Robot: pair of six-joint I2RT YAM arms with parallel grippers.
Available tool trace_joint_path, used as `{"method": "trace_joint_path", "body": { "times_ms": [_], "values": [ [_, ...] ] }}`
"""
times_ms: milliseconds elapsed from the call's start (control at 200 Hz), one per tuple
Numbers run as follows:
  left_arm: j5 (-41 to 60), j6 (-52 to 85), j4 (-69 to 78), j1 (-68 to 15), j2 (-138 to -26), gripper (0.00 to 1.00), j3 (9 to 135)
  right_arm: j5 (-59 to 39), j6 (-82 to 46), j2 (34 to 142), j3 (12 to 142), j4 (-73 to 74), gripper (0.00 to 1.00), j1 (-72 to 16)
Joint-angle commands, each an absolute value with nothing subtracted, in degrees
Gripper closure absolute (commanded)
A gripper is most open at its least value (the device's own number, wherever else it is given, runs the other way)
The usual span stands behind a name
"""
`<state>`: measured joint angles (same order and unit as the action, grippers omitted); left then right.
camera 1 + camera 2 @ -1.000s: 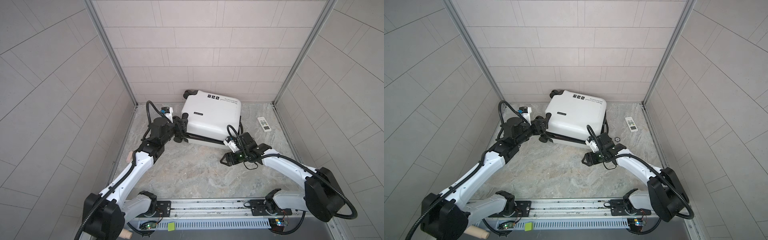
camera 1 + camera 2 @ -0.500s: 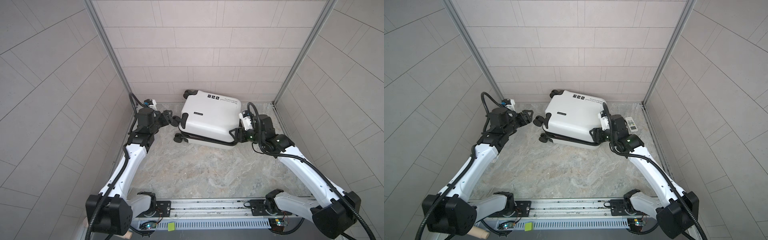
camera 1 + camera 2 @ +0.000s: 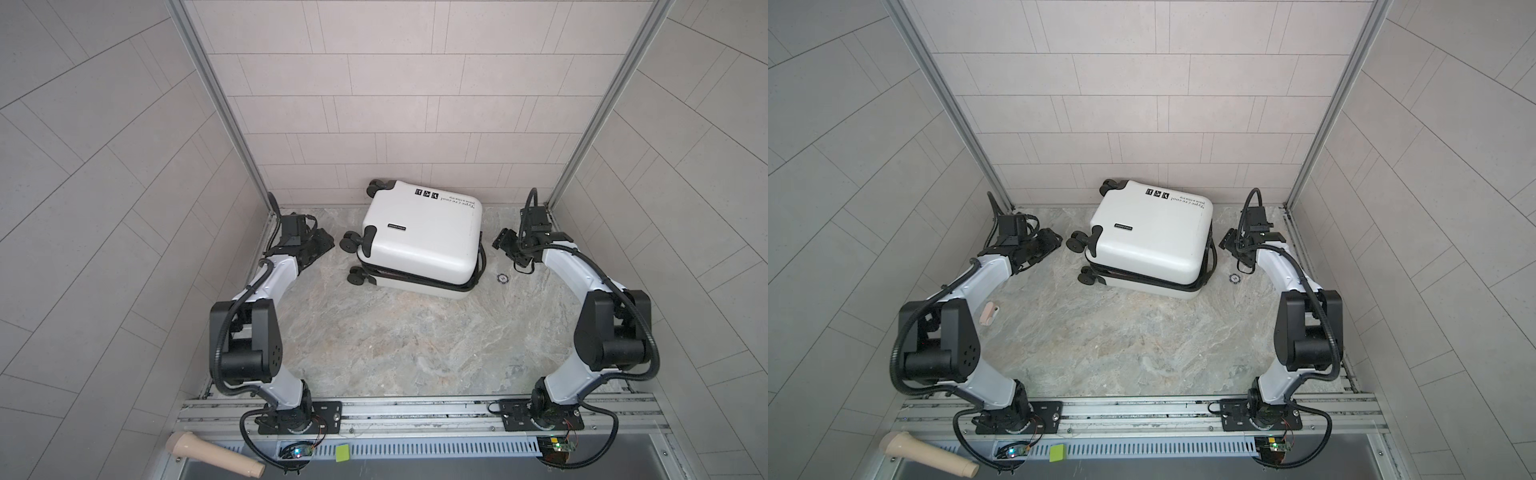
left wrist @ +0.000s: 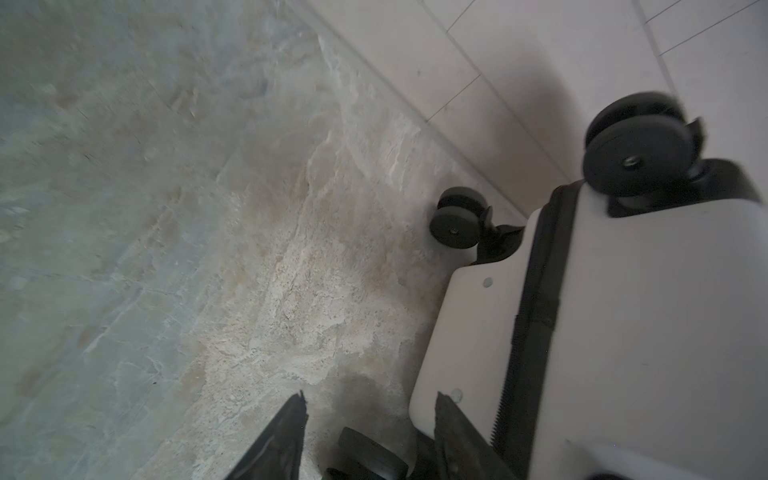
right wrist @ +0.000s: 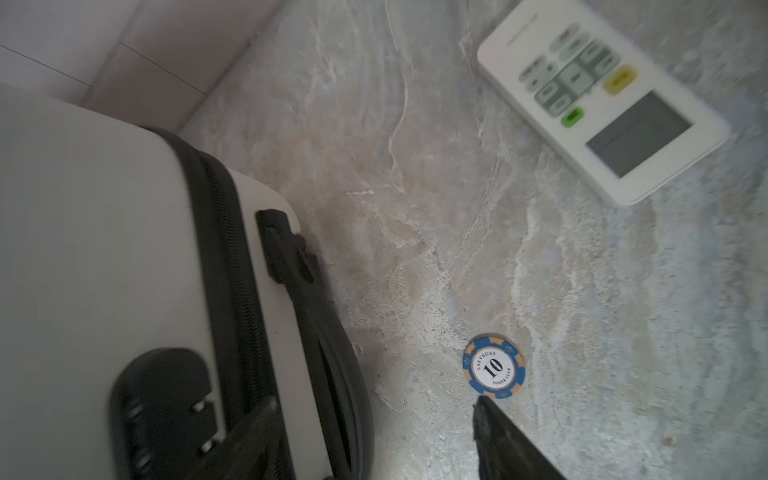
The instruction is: Pack the luggage
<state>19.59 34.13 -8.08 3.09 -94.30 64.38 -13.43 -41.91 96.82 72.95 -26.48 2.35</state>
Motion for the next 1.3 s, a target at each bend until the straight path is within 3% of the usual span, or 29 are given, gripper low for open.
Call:
{"method": "trace_joint_path", "body": {
  "times_ms": [0,280,550,1026,1136,1296],
  "values": [
    [22.56,34.30,-7.49,3.35,-97.84,0.46,67.81,-17.39,-44.30,100.31,74.27,-25.28,0.26,2.82],
    [32.16,30.61,-12.12,2.01,-105.92,0.51,73.62,-25.49,-42.41,112.33,82.06,-25.73,0.29,2.72],
    [33.86,29.70,-8.99,-1.04,-102.05,0.53,66.78,-30.33,-38.53,122.51,96.51,-31.03,0.30,1.47],
    [32.56,33.09,-1.46,-7.41,-91.60,0.53,53.82,-34.54,-34.55,141.96,133.75,-47.80,0.29,-2.94],
    [31.31,33.30,-1.87,-8.68,-88.59,0.53,51.65,-32.92,-34.58,142.93,137.99,-50.63,0.23,-2.65],
    [27.29,32.28,-6.90,-8.72,-80.83,0.53,48.70,-29.79,-33.85,138.42,133.39,-51.26,0.22,-1.34]
  ]
}}
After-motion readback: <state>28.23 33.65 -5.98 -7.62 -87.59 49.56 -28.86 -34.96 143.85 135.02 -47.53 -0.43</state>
